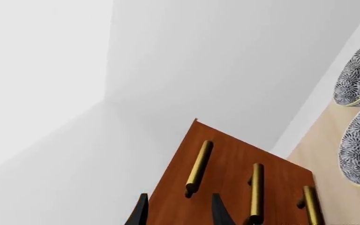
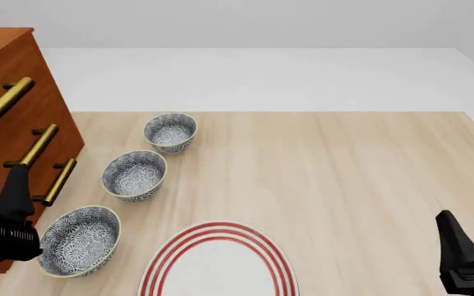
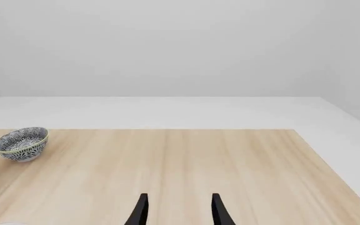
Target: Open the top drawer of the cabinet.
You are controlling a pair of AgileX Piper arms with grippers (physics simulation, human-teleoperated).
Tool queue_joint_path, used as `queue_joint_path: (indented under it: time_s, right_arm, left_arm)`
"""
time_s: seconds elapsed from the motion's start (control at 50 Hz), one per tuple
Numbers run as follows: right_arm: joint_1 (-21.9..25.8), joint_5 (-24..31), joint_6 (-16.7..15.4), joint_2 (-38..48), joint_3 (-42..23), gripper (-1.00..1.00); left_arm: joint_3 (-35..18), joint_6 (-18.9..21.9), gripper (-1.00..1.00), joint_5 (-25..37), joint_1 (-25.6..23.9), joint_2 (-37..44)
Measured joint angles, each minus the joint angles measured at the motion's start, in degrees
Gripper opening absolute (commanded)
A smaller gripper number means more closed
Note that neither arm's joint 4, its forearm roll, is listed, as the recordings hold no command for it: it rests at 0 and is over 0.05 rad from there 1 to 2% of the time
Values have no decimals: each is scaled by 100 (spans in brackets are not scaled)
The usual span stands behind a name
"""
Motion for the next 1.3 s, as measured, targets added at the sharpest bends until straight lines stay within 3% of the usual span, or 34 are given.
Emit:
queue_joint_path:
  time_s: [0.7, 1.3]
  right_arm:
    - [0, 0, 0, 0, 0, 100]
    - [0, 0, 0, 0, 0, 100]
  left_arm:
    - [-117, 454, 100, -938, 125, 1047]
    - [-673, 628, 100, -1093, 504, 1681]
